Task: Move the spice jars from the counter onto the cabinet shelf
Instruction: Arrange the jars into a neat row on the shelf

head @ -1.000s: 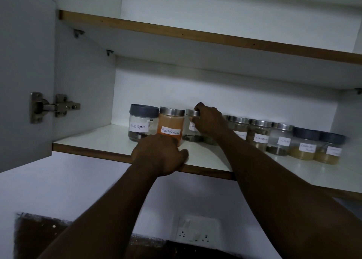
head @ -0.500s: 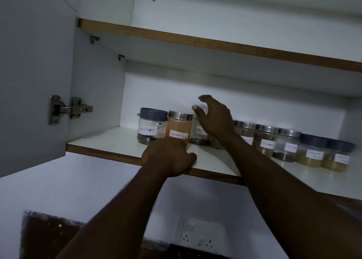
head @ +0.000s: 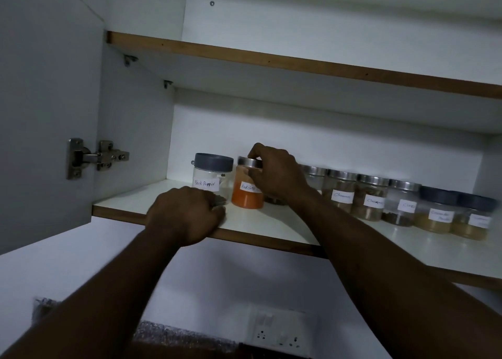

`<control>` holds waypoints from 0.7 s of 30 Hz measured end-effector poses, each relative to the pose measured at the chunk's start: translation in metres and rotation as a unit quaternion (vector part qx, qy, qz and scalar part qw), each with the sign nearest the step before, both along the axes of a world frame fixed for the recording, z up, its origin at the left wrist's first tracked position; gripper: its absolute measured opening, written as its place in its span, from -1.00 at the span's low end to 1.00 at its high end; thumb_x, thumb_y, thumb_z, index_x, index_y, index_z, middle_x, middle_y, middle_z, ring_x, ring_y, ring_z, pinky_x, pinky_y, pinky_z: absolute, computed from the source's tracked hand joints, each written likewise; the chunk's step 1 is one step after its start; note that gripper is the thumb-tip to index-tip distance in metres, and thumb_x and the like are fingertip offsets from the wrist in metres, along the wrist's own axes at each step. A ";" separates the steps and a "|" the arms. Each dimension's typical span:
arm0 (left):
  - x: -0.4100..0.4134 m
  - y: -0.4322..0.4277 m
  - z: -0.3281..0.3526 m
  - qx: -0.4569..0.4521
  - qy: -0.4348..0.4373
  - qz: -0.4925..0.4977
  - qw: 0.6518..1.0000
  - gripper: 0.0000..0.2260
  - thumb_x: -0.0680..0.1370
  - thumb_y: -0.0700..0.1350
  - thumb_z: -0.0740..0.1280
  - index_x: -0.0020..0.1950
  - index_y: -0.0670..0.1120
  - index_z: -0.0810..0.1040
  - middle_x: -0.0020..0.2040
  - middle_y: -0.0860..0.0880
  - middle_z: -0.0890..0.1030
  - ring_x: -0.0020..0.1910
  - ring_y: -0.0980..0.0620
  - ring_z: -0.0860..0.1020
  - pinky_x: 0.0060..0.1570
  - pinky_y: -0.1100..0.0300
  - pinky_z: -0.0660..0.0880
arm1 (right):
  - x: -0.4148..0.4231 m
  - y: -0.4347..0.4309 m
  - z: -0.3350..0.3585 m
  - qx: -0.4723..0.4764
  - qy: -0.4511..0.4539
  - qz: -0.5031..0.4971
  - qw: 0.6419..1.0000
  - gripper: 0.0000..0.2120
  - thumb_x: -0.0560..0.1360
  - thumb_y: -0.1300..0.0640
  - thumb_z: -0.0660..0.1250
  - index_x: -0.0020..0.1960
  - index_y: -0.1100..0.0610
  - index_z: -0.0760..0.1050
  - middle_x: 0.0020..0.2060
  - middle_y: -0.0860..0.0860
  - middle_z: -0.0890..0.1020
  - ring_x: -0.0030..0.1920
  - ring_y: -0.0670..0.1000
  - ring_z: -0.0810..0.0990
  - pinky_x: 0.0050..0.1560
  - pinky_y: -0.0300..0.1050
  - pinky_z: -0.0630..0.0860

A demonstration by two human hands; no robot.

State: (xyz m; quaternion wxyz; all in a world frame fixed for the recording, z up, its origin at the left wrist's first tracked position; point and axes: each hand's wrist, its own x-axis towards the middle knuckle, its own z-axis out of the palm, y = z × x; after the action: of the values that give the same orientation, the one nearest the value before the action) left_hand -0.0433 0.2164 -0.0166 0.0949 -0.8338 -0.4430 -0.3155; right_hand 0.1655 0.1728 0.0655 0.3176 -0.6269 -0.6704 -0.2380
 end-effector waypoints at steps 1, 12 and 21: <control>0.001 -0.001 0.001 0.007 0.000 0.000 1.000 -0.50 0.53 0.35 0.04 0.26 0.21 0.61 -0.04 0.06 0.66 -0.18 0.08 0.49 -0.26 0.20 0.36 | 0.001 0.003 0.003 -0.012 0.007 -0.008 1.000 -0.73 0.52 0.03 0.45 0.18 0.03 0.51 0.07 0.03 0.67 0.02 0.07 0.64 -0.03 0.02 0.62; 0.002 -0.003 -0.001 0.020 -0.029 -0.014 0.999 -0.53 0.51 0.30 0.07 0.16 0.13 0.65 -0.25 0.10 0.48 -0.23 0.08 0.47 -0.27 0.20 0.35 | 0.004 0.040 0.013 -0.053 0.037 -0.069 0.996 -0.75 0.50 0.14 0.43 0.16 0.05 0.51 0.09 0.11 0.64 0.05 0.15 0.63 0.01 0.08 0.65; 0.001 -0.003 0.000 0.011 -0.032 -0.016 0.999 -0.50 0.49 0.32 0.07 0.16 0.13 0.65 -0.11 0.05 0.62 -0.16 0.04 0.52 -0.16 0.16 0.47 | 0.002 0.046 0.007 -0.042 0.052 -0.076 0.995 -0.79 0.54 0.11 0.37 0.17 0.05 0.50 0.05 0.13 0.65 0.02 0.18 0.62 0.01 0.12 0.64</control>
State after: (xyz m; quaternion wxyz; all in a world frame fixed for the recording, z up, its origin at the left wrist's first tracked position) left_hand -0.0419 0.2139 -0.0170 0.0848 -0.8290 -0.4289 -0.3488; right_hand 0.1678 0.2192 0.0729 0.3065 -0.7005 -0.6128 -0.1997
